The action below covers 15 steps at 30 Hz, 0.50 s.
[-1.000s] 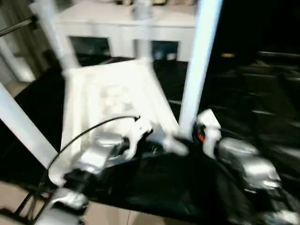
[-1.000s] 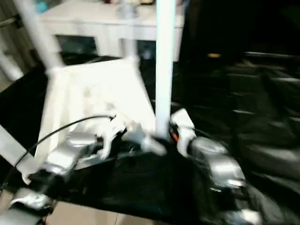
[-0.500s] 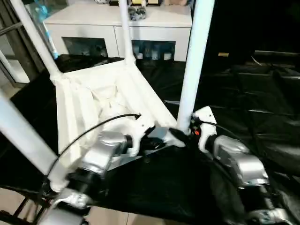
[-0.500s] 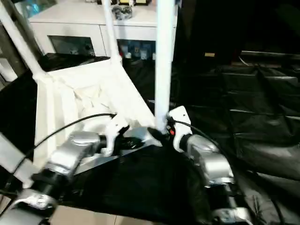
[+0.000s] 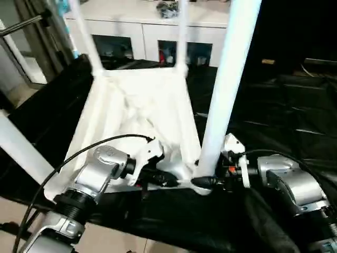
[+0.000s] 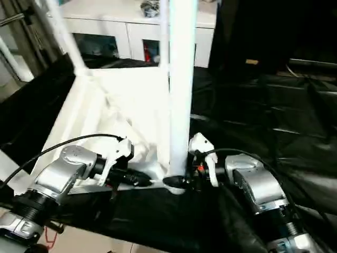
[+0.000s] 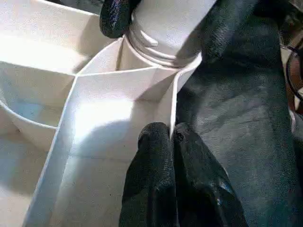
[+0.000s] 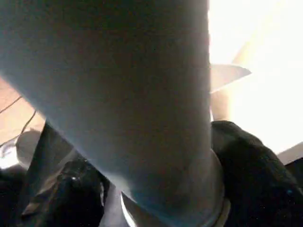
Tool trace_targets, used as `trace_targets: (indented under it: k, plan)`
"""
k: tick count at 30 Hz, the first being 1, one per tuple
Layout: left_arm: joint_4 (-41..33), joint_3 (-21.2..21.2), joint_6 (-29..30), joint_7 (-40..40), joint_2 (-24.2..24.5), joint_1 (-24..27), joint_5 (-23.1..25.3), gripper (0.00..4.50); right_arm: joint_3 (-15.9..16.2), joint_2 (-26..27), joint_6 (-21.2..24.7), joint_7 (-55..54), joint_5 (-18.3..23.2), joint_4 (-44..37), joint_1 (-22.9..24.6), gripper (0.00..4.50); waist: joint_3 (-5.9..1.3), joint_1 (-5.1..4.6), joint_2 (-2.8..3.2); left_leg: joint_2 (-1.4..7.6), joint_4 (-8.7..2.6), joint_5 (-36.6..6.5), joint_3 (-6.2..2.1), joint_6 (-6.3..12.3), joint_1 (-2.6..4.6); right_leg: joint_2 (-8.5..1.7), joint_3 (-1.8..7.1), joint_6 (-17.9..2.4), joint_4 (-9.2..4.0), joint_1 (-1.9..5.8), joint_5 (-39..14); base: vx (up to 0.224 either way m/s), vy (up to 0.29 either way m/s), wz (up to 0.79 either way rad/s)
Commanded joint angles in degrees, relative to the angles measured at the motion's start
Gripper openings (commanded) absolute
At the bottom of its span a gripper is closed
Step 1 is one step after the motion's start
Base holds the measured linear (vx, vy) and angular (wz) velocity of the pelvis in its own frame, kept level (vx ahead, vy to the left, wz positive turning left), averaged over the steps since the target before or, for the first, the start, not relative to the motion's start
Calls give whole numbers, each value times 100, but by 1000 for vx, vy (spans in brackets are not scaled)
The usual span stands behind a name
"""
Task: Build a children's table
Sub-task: Rotate leg to tighten
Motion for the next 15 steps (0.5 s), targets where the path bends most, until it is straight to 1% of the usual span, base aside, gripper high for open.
trace_targets:
  k: [1,2,3,4,5,6,7,8,9,10,11,12,13,14,15]
  plan:
    - [-154,136,-53,96,-71,-187,-196,0,466,106,131,402,134,-189,80,286,-281,-7,-81,79,-354,-982,54,350,9,-172,140,-1516,-341,315,-728,0,0,0]
    - [-145,148,-55,112,-68,-191,-194,0,483,118,154,412,138,-217,85,281,-285,-12,-86,74,-348,-945,54,343,5,-171,142,-1495,-340,318,-719,0,0,0]
    - [-122,175,-46,184,-70,-202,-190,0,502,152,145,403,122,-202,90,278,-285,-15,-113,73,-347,-917,55,352,1,-168,142,-1486,-340,319,-700,0,0,0]
    - [-120,179,-43,195,-70,-203,-191,0,505,157,143,400,119,-198,91,278,-291,-9,-103,69,-340,-852,53,365,-3,-172,142,-1484,-328,321,-648,0,0,0]
    - [-118,235,1,355,-112,-202,-190,0,493,241,41,253,72,-158,117,277,-292,-8,-68,67,-336,-823,53,373,0,-169,142,-1490,-325,315,-612,0,0,0]
    - [-119,243,7,378,-119,-201,-188,0,489,253,26,229,66,-156,123,274,-291,-16,-78,67,-335,-820,56,375,-3,-166,141,-1492,-330,313,-592,0,0,0]
    - [-123,268,26,452,-142,-197,-184,0,477,291,-23,151,45,-151,140,274,-294,-17,-73,65,-334,-811,53,373,-1,-165,139,-1497,-326,316,-572,0,0,0]
    - [-102,348,47,725,-237,-190,-149,0,321,509,-28,-221,69,-91,178,270,-287,-29,-78,60,-336,-851,56,350,-6,-166,143,-1493,-337,314,-586,0,0,0]
    - [-102,348,47,725,-237,-190,-149,0,321,509,-28,-221,69,-91,178,270,-282,-32,-71,61,-342,-882,53,328,-10,-174,143,-1487,-340,311,-644,0,0,0]
    - [17,514,144,1463,-516,-194,-31,0,-62,1029,-159,-1193,18,235,206,268,-268,-50,-21,51,-356,-990,49,262,-13,-166,139,-1440,-365,302,-815,0,0,0]
    - [46,557,193,1697,-611,-187,8,0,-168,1193,-277,-1536,-45,367,216,266,-255,-82,-28,42,-373,-1168,41,133,-12,-183,126,-1365,-401,290,-1175,0,0,0]
    - [82,615,257,2008,-743,-183,56,0,-247,1351,-350,-1880,-125,492,220,264,-261,-89,-43,38,-382,-1242,36,90,3,-186,120,-1304,-425,294,-1369,0,0,0]
    - [82,615,257,2008,-743,-183,56,0,-247,1351,-350,-1880,-125,492,220,262,-257,-115,-60,39,-394,-1250,25,45,-13,-188,120,-1245,-422,310,-1471,0,0,0]
    - [103,659,340,2321,-936,-180,86,0,-296,1572,-375,-2343,-253,621,204,260,-259,-167,-67,31,-404,-1255,18,32,-19,-169,123,-1132,-437,313,-1572,0,0,0]
    - [110,672,370,2450,-1022,-180,101,0,-318,1679,-359,-2551,-301,671,191,260,-262,-207,-149,27,-391,-1193,28,55,-36,-158,129,-1121,-437,318,-1503,0,0,0]
